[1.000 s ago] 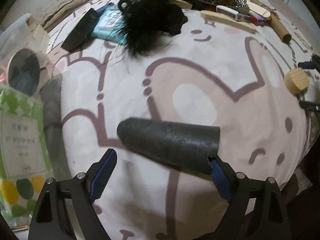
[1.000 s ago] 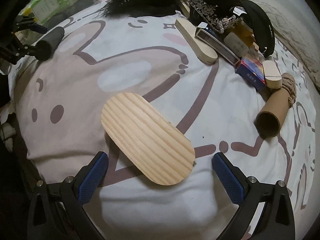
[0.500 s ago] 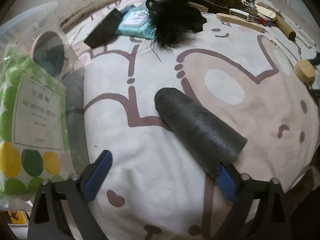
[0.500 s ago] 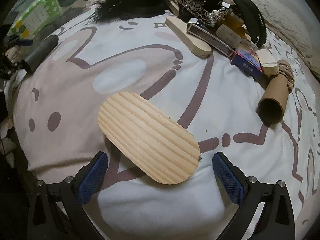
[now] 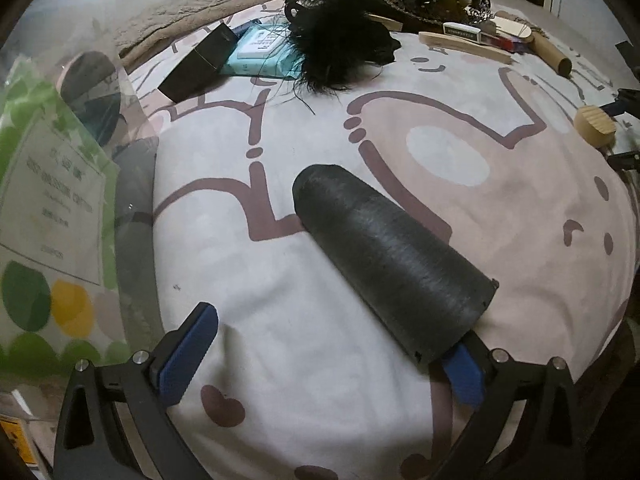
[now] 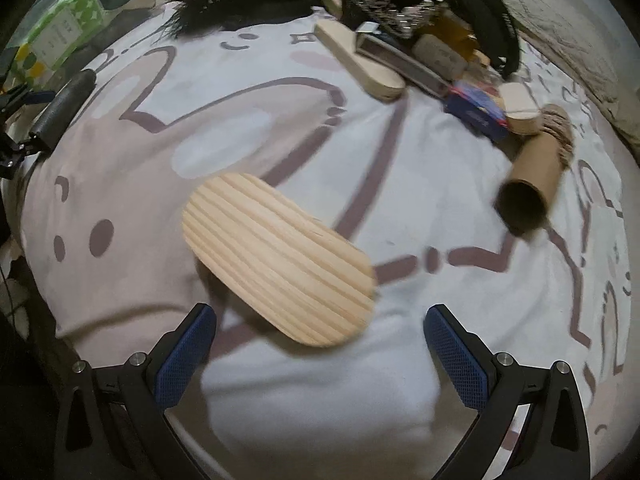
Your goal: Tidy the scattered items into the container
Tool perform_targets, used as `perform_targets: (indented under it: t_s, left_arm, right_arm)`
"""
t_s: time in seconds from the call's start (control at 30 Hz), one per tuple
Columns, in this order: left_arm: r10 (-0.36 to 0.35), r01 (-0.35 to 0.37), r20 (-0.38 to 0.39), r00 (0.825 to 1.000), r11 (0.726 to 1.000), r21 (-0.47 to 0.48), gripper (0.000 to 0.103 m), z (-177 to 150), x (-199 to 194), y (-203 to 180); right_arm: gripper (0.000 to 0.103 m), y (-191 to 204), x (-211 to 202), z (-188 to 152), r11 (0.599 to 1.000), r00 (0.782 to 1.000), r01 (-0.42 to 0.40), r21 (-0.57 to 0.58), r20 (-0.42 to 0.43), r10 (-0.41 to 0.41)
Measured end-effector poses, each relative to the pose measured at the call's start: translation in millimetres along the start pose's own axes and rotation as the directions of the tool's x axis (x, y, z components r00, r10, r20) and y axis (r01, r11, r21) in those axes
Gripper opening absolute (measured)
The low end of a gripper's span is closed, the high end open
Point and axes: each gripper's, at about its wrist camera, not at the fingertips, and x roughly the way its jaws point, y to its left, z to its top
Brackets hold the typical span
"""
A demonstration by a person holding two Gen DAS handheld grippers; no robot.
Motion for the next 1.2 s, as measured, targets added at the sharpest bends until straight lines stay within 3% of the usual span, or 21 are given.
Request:
perform_targets:
  t_s: [0.27, 0.43, 0.6, 0.73, 0.83, 1.0, 1.1, 1.2]
  left_arm:
    - [-0.030, 0.029, 0.033, 0.999, 0.999, 0.022, 0.103, -2, 1, -2]
    - [-0.033, 0.032, 0.029, 0.999, 0.999, 0.020, 0.103, 0, -2, -1]
    - [-0.052, 0.049, 0.052, 0.997, 0.997, 0.065, 0.085, -3, -10, -8]
    - [-0.068, 0.064, 0.055, 0.996, 0.995, 0.074, 0.075, -4, -15, -11]
    - [-0.076, 0.071, 0.060, 0.995, 0.995, 0.074, 0.063, -5, -18, -12]
    - [-0.076, 0.070, 0.069, 0.995, 0.994, 0.080, 0.060, -5, -22, -15]
    - [-0.086, 0.081, 0.065, 0.994, 0.994, 0.068, 0.059, -4, -21, -14]
    - [-0.098, 0.094, 0.065, 0.993, 0.994, 0.063, 0.050, -4, -22, -15]
  right_arm:
    - [0.103, -38, -3, -6, 0.974, 0.996, 0.091, 0.207, -0.010, -0.091]
    - [0.103, -20, -10, -2, 0.987, 0.996, 0.084, 0.138, 0.005, -0.085]
    - [0.103, 9, -15, 2, 0.997, 0.998, 0.050, 0.052, 0.034, -0.052]
    - [0.103, 21, -15, 9, 0.997, 0.999, 0.031, 0.074, 0.042, -0.035]
    - [0.103, 14, -7, 21, 0.994, 0.999, 0.006, 0.107, 0.036, -0.010]
    - [0.103, 7, 6, 27, 0.977, 0.997, -0.075, 0.201, 0.006, 0.076]
    - [0.103, 4, 8, 30, 0.973, 0.997, -0.077, 0.218, 0.007, 0.077]
    - [0.103, 8, 8, 33, 0.978, 0.998, -0.061, 0.201, 0.003, 0.062]
